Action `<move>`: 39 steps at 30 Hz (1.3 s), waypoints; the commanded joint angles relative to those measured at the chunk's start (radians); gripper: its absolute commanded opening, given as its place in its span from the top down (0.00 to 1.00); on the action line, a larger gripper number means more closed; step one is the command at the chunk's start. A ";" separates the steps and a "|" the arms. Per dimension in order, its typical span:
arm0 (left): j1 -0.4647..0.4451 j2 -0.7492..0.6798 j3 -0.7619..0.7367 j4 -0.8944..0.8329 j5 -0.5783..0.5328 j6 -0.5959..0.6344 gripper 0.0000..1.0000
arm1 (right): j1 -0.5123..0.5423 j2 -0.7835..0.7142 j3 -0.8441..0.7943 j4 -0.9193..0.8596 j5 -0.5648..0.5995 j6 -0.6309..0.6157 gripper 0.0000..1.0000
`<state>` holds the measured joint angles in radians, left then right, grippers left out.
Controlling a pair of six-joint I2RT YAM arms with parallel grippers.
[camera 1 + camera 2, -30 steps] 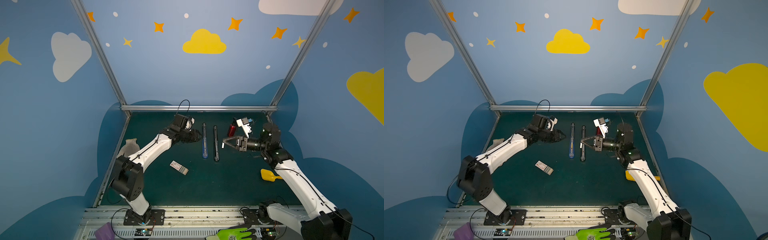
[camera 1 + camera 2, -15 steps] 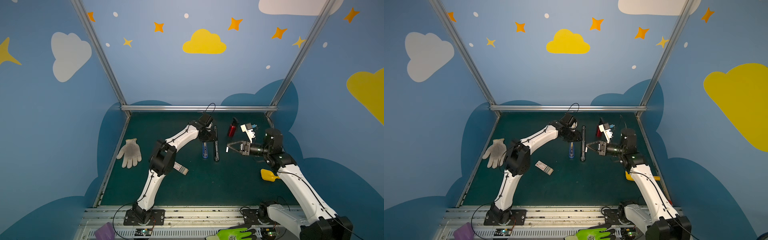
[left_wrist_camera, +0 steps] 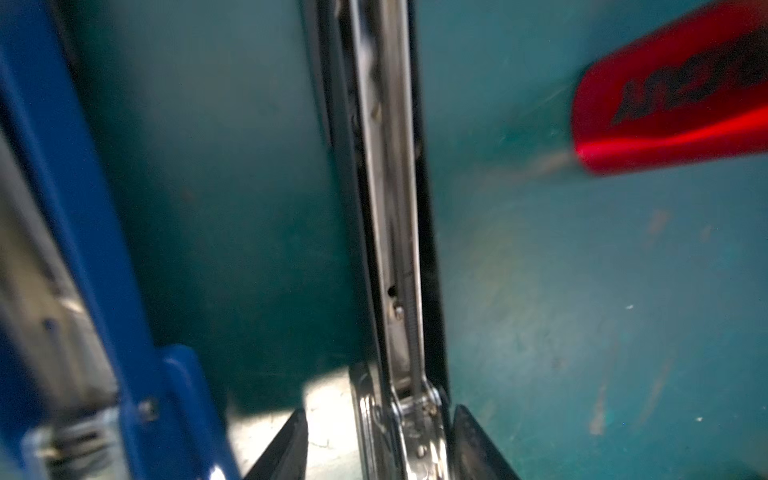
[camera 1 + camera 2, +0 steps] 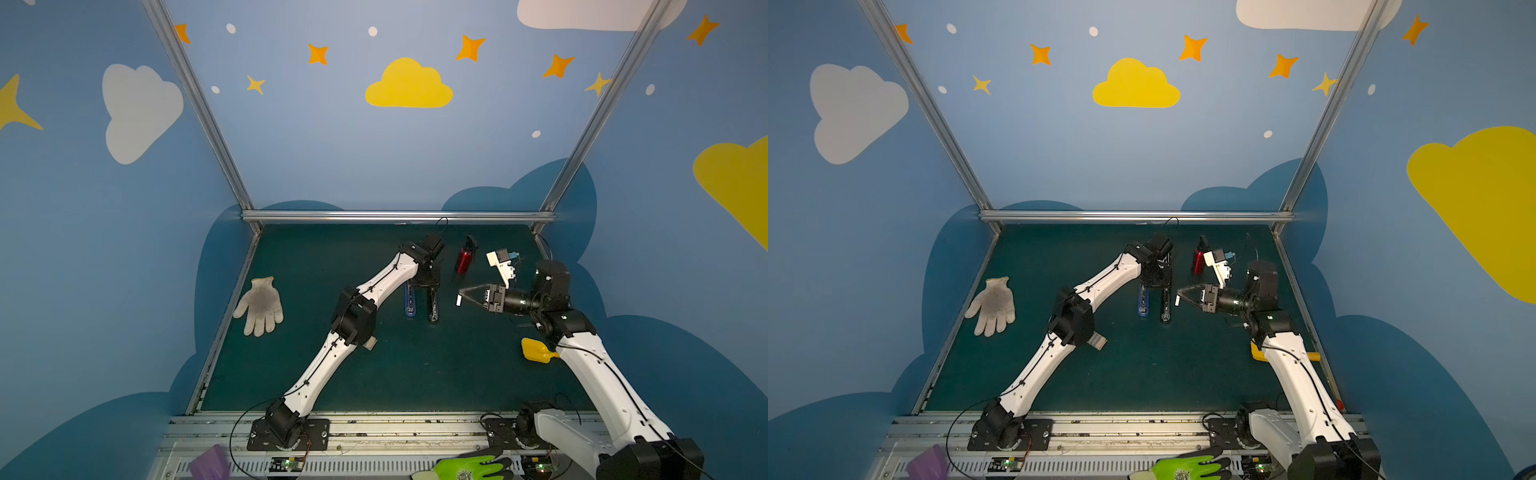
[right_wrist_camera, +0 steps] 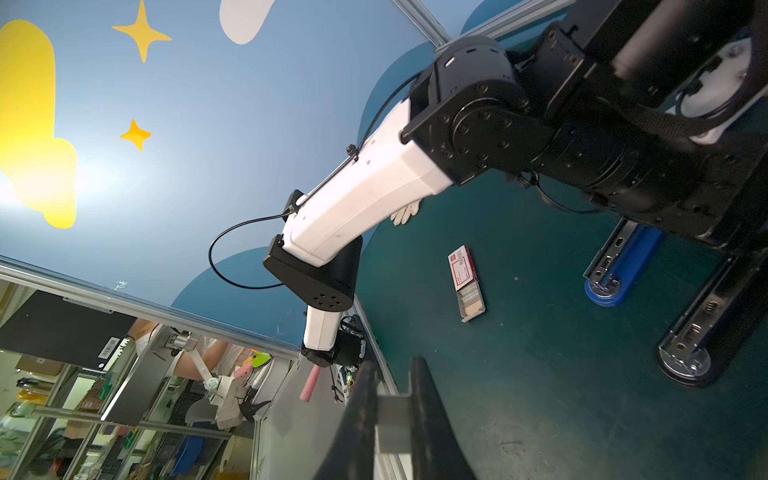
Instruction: Load the staples into the stapler
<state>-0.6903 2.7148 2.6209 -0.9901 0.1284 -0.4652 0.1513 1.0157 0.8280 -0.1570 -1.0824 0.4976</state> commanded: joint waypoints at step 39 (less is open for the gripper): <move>0.016 -0.340 -0.709 0.113 -0.046 -0.086 0.87 | -0.009 0.035 -0.024 0.111 -0.034 0.062 0.86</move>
<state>-0.6209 2.3245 1.9312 -0.8486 -0.0467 -0.5079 0.1455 1.0534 0.8124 -0.0711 -1.1084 0.5632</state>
